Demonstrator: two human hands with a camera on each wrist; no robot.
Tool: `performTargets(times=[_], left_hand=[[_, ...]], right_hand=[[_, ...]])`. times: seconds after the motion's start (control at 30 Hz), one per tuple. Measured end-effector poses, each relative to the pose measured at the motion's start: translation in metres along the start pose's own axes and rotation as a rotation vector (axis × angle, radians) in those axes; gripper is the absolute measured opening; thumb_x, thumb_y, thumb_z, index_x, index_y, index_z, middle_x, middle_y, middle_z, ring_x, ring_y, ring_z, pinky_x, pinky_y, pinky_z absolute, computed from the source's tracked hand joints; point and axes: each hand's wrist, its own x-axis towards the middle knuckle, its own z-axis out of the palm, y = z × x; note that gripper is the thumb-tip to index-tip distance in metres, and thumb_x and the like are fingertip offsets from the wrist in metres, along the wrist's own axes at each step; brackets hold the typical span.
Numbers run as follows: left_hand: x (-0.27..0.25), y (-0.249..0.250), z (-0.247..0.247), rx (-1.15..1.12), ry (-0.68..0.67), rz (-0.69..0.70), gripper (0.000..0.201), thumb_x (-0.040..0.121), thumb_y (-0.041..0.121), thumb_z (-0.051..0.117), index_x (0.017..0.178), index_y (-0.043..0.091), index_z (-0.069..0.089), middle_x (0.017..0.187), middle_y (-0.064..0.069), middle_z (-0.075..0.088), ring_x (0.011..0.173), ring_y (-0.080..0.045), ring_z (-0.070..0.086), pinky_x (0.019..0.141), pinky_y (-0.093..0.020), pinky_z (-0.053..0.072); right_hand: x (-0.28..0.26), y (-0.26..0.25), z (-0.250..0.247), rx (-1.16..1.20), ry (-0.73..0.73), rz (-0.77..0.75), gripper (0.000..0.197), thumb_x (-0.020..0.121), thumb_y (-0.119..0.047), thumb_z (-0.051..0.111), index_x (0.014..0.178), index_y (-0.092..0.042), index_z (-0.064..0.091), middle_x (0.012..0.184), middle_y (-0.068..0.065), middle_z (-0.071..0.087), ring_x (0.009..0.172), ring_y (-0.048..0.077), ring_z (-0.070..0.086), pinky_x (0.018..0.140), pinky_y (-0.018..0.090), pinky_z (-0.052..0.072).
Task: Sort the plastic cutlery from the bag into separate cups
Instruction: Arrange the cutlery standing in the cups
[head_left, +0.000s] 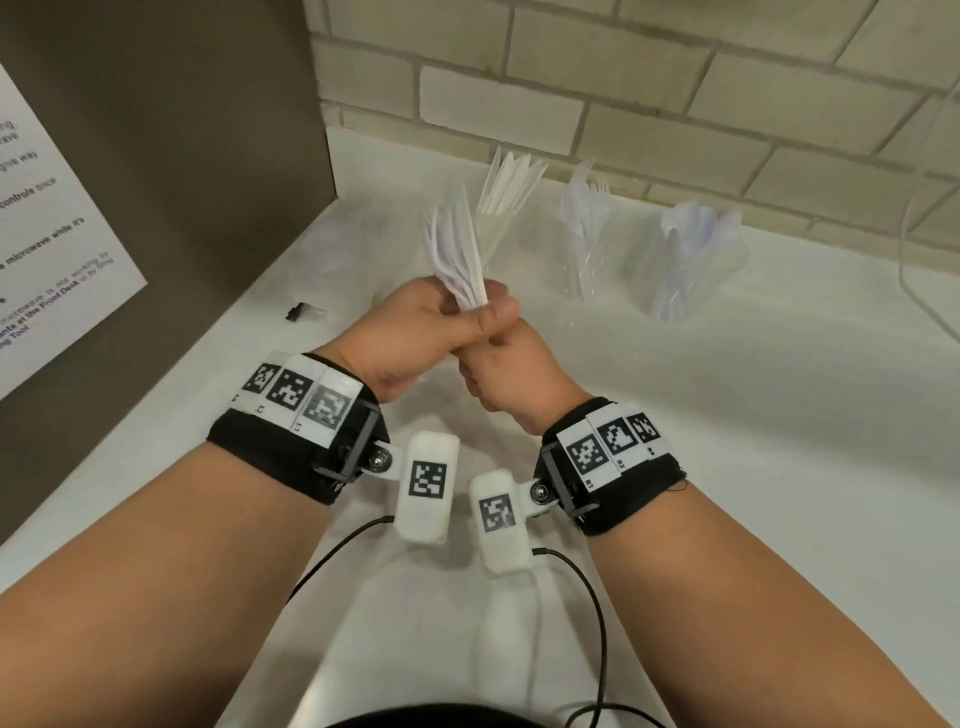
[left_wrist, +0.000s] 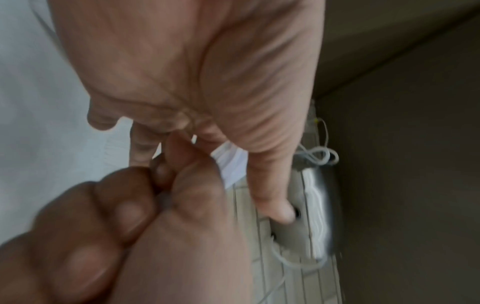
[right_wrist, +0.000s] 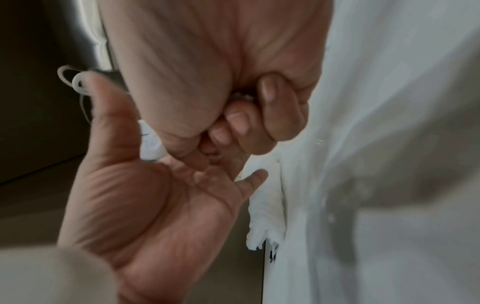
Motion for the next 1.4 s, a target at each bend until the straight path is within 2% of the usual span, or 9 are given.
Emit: performTargets(times=[0.17,0.27,0.4,0.5,0.67,0.9,1.1,1.2,1.4], left_hand=[[0.000,-0.004,0.003,0.033,0.095,-0.025,0.030,0.098,0.028,0.049,0.106,0.003,0.066,0.099,-0.025,0.068,0.087,-0.026,0.069,0.074,-0.039,0.056],[0.001,-0.005,-0.005,-0.088,0.222,-0.007,0.027,0.099,0.028,0.046,0.105,0.010,0.064,0.106,-0.008,0.068,0.092,-0.008,0.067,0.079,-0.021,0.053],[0.000,-0.011,-0.010,-0.183,0.185,-0.036,0.022,0.100,0.025,0.045,0.084,0.013,0.054,0.074,-0.002,0.056,0.073,-0.017,0.060,0.083,-0.044,0.050],[-0.001,-0.017,-0.005,-0.054,0.139,-0.065,0.018,0.100,0.027,0.045,0.088,0.015,0.052,0.074,0.000,0.050,0.068,-0.015,0.052,0.073,-0.038,0.049],[-0.001,-0.020,0.001,0.051,0.021,-0.073,0.043,0.095,0.035,0.049,0.133,0.016,0.043,0.082,0.005,0.054,0.070,-0.010,0.052,0.069,-0.033,0.050],[-0.005,-0.023,0.004,-0.088,0.027,-0.151,0.020,0.100,0.025,0.040,0.107,0.011,0.053,0.088,-0.005,0.053,0.078,-0.016,0.059,0.071,-0.033,0.052],[-0.006,-0.025,0.004,-0.096,0.050,-0.188,0.020,0.099,0.026,0.044,0.093,0.011,0.053,0.080,-0.006,0.057,0.061,-0.014,0.059,0.062,-0.030,0.051],[-0.010,-0.025,0.002,-0.222,-0.015,-0.240,0.021,0.100,0.026,0.042,0.100,0.011,0.056,0.075,-0.004,0.053,0.058,-0.014,0.047,0.060,-0.030,0.042],[-0.012,-0.024,0.000,-0.340,-0.133,-0.255,0.029,0.099,0.022,0.038,0.113,0.006,0.058,0.077,-0.003,0.049,0.065,-0.012,0.047,0.067,-0.028,0.041]], right_hand=[[-0.001,0.001,0.000,-0.058,-0.017,0.014,0.019,0.091,-0.023,0.054,0.073,-0.016,0.053,0.056,0.002,0.055,0.047,0.018,0.053,0.048,0.030,0.044],[-0.001,0.001,-0.015,-0.153,0.043,0.027,0.034,0.079,-0.046,0.069,0.088,-0.013,0.065,0.081,0.001,0.067,0.073,0.018,0.065,0.066,0.033,0.053],[0.005,-0.011,-0.033,0.038,0.358,-0.083,0.026,0.079,-0.045,0.068,0.074,-0.021,0.061,0.074,-0.007,0.062,0.075,0.017,0.062,0.070,0.035,0.050],[0.007,-0.023,-0.031,0.060,0.420,-0.229,0.012,0.083,-0.028,0.070,0.076,-0.022,0.063,0.070,-0.009,0.058,0.062,0.006,0.051,0.063,0.026,0.047],[0.009,-0.022,-0.021,-0.022,0.369,-0.225,0.009,0.086,-0.025,0.069,0.090,-0.018,0.066,0.069,-0.012,0.058,0.050,-0.004,0.049,0.058,0.015,0.045],[0.008,-0.016,-0.019,-0.019,0.360,-0.182,0.014,0.094,-0.019,0.056,0.081,-0.020,0.057,0.070,-0.010,0.056,0.062,0.008,0.053,0.067,0.029,0.050],[0.010,-0.025,-0.029,0.195,0.620,-0.188,0.010,0.102,-0.022,0.035,0.098,-0.016,0.041,0.063,-0.003,0.068,0.066,0.018,0.067,0.073,0.041,0.056],[0.006,-0.035,-0.038,0.321,0.649,-0.180,0.010,0.103,-0.019,0.030,0.099,-0.016,0.039,0.059,0.002,0.054,0.048,0.022,0.058,0.051,0.031,0.052],[0.001,-0.038,-0.042,-0.031,0.499,-0.263,0.017,0.086,-0.032,0.067,0.097,-0.023,0.057,0.084,-0.005,0.056,0.076,0.005,0.055,0.068,0.021,0.047]])
